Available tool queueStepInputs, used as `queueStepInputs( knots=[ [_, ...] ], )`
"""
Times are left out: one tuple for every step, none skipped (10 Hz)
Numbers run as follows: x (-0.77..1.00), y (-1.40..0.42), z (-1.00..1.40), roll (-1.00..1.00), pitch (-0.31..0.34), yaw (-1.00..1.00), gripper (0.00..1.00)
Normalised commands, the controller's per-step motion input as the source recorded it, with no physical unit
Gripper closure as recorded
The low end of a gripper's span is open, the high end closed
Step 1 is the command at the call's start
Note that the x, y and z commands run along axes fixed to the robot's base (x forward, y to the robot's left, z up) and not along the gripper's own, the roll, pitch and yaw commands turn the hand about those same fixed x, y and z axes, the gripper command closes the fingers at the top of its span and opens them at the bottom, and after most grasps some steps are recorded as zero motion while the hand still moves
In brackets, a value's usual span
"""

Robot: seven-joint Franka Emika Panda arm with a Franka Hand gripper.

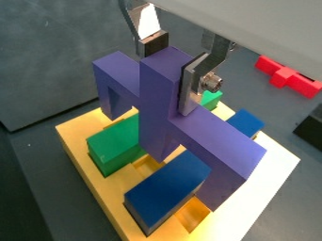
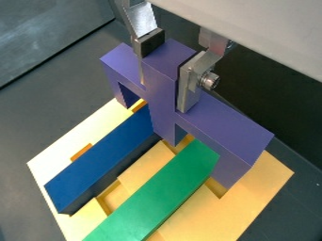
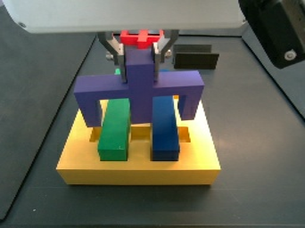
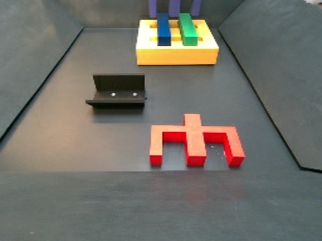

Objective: Pick up the purple object. Move up. Place the purple object on the fixture. Regrasp the purple object. Move to above the board. Insert the purple object.
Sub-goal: Insert the purple object.

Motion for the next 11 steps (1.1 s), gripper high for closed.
queueStepInputs(
  knots=[
    [0.05, 0.0, -0.23, -0.22, -0.024, 0.0, 1.0],
    [0.0, 0.0, -0.21, -0.24, -0.027, 0.0, 1.0],
    [0.01, 0.0, -0.19, -0.23, -0.019, -0.01, 1.0],
    [0.0, 0.0, -0.23, -0.17, -0.017, -0.03, 1.0],
    [0.0, 0.0, -0.11, -0.17, 0.0, -0.07, 1.0],
    [0.0, 0.0, 0.0, -0.18, 0.0, -0.11, 1.0],
    [-0.11, 0.04, 0.1, -0.19, -0.024, -0.13, 1.0],
    [-0.2, 0.04, 0.08, -0.12, -0.026, -0.14, 1.0],
    [-0.15, 0.04, 0.02, -0.04, -0.029, -0.12, 1.0],
    [-0.14, 0.03, 0.0, 0.0, -0.03, -0.1, 1.0],
    [0.0, 0.0, 0.0, 0.0, -0.021, 0.0, 1.0]
  ],
)
